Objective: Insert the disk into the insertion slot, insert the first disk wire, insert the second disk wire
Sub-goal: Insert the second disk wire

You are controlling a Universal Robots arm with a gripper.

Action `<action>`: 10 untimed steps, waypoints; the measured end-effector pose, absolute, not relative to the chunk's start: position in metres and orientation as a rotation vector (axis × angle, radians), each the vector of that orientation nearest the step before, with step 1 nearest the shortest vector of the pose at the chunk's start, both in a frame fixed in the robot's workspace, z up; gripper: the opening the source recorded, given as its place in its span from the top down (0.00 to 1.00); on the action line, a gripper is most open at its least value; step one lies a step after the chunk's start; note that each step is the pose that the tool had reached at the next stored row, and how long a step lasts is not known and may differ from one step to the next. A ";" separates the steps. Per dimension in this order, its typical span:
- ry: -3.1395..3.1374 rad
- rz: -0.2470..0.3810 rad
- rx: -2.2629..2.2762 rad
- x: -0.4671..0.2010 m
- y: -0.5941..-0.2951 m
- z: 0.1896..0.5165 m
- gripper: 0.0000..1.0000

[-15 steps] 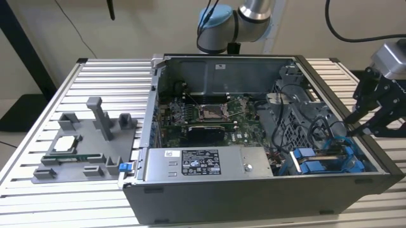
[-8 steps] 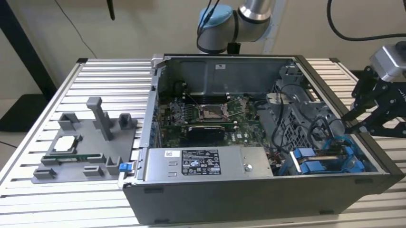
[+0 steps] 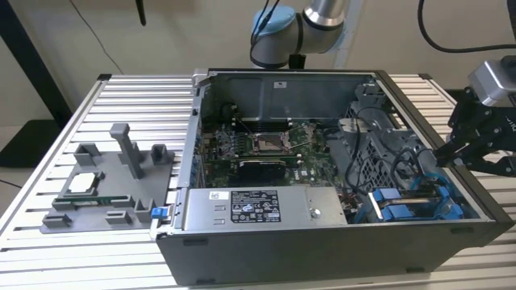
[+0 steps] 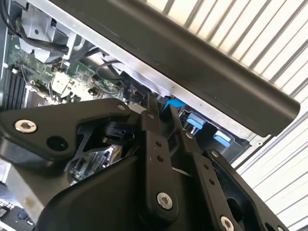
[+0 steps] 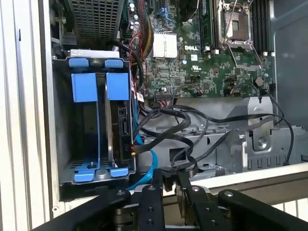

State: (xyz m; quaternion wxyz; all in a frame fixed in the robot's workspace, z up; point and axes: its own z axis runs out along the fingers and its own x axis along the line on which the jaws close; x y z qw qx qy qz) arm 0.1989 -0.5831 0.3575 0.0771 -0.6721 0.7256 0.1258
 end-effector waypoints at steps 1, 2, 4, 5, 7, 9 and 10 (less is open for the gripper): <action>2.177 0.377 -2.010 0.199 -0.583 0.357 1.00; 2.180 0.376 -2.006 0.199 -0.584 0.357 1.00; 2.185 0.375 -1.999 0.199 -0.584 0.356 1.00; 2.187 0.375 -1.997 0.199 -0.584 0.356 1.00; 2.189 0.375 -1.995 0.199 -0.584 0.356 1.00; 2.190 0.375 -1.994 0.199 -0.584 0.355 1.00; 2.190 0.375 -1.993 0.199 -0.584 0.355 1.00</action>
